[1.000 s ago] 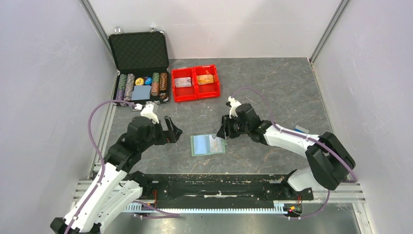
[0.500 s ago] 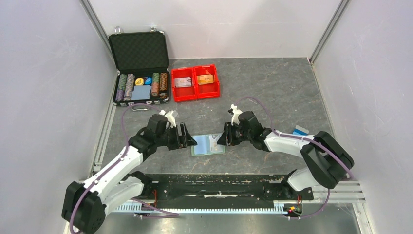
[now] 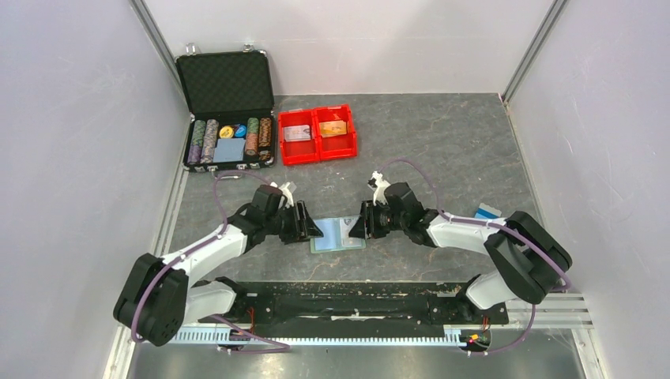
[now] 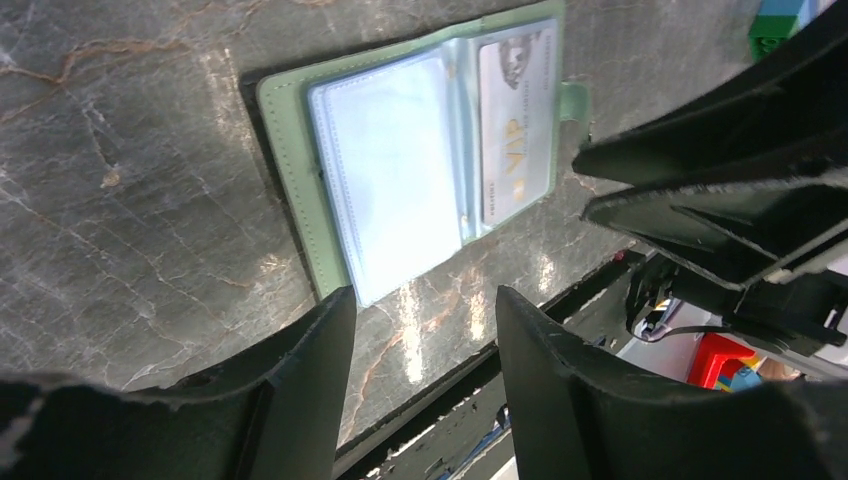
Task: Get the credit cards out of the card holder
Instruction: Remove the credit card from the card holder.
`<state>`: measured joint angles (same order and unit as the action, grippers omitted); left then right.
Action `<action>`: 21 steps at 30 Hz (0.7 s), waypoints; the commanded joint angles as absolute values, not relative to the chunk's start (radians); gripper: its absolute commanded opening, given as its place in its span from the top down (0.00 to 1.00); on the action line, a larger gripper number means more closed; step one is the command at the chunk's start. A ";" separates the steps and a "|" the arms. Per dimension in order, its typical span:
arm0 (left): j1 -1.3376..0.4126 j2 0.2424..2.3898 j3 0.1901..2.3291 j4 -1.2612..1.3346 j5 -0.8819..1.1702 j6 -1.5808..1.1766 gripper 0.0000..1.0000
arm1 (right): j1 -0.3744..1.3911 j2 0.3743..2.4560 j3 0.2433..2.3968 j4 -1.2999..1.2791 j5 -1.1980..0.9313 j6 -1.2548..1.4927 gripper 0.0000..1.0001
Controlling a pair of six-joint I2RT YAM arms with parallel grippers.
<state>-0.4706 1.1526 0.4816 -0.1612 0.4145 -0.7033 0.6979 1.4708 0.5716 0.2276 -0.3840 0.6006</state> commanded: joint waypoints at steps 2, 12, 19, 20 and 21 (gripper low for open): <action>-0.468 1.179 0.472 -0.075 0.399 -0.744 0.41 | 0.752 1.435 0.610 0.253 -0.352 0.626 0.57; -0.468 1.198 0.444 -0.038 0.390 -0.769 0.50 | 0.818 1.503 0.679 0.180 -0.088 0.591 0.43; -0.468 1.225 0.437 -0.009 0.416 -0.773 0.50 | 0.818 1.521 0.695 0.129 -0.006 0.584 0.43; -0.468 1.231 0.437 -0.006 0.417 -0.772 0.50 | 0.818 1.525 0.694 0.127 -0.006 0.583 0.43; -0.468 1.235 0.437 -0.004 0.418 -0.770 0.50 | 0.818 1.528 0.692 0.126 -0.006 0.584 0.43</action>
